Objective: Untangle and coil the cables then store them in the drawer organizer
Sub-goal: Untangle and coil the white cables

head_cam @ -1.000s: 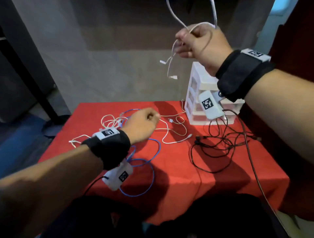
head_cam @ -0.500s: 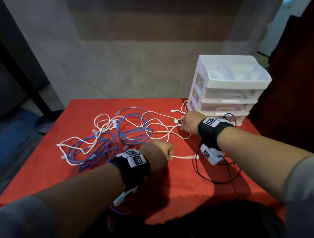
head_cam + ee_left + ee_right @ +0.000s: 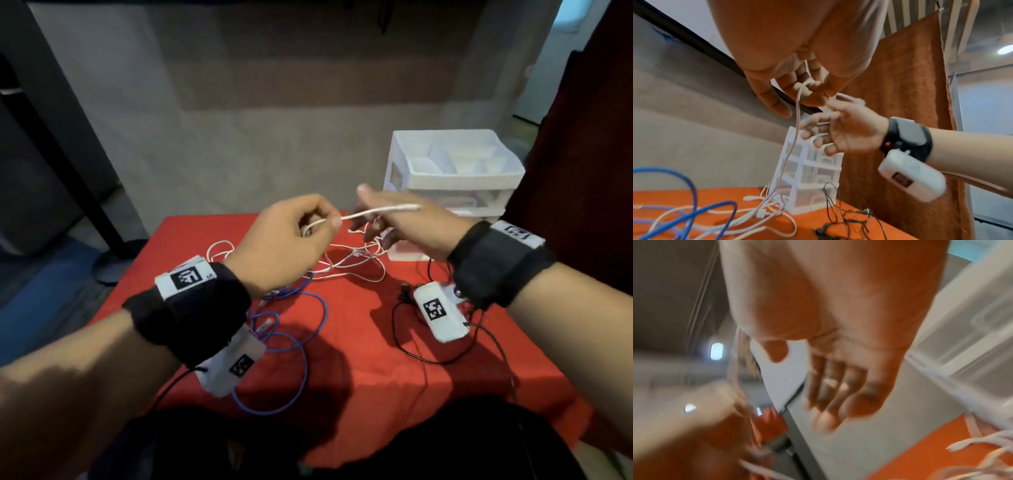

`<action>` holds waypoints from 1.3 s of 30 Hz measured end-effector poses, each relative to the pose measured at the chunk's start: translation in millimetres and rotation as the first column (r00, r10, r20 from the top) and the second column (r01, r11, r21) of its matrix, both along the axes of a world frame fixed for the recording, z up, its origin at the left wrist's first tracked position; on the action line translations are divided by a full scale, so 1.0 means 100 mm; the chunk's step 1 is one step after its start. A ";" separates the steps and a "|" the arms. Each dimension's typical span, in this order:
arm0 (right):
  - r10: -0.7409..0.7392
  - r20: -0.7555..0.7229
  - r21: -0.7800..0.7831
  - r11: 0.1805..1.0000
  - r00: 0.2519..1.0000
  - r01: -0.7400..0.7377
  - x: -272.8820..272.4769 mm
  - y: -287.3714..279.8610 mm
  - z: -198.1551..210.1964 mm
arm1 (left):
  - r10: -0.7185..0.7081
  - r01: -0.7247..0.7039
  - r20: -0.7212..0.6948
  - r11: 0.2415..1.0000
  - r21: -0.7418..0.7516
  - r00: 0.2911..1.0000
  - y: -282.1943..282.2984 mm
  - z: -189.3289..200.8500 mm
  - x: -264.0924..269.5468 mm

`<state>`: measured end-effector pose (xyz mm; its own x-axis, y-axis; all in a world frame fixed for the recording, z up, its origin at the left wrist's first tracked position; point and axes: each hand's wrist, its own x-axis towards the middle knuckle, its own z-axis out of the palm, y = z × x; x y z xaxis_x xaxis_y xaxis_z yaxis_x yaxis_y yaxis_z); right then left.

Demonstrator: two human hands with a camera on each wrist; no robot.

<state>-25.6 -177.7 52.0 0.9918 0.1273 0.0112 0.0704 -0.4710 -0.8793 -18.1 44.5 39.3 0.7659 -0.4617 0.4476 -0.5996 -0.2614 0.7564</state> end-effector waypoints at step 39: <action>-0.075 0.513 -0.166 0.969 0.855 0.184 -0.83 0.25 0.76 | 0.075 -0.224 0.484 0.940 0.258 0.872 -0.07 1.01 -0.26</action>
<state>-108.9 -152.9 128.4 0.8661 0.0518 0.4971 0.3994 -0.6696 -0.6261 -43.9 37.2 140.3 0.5761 -0.5258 0.6258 -0.7938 -0.5425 0.2750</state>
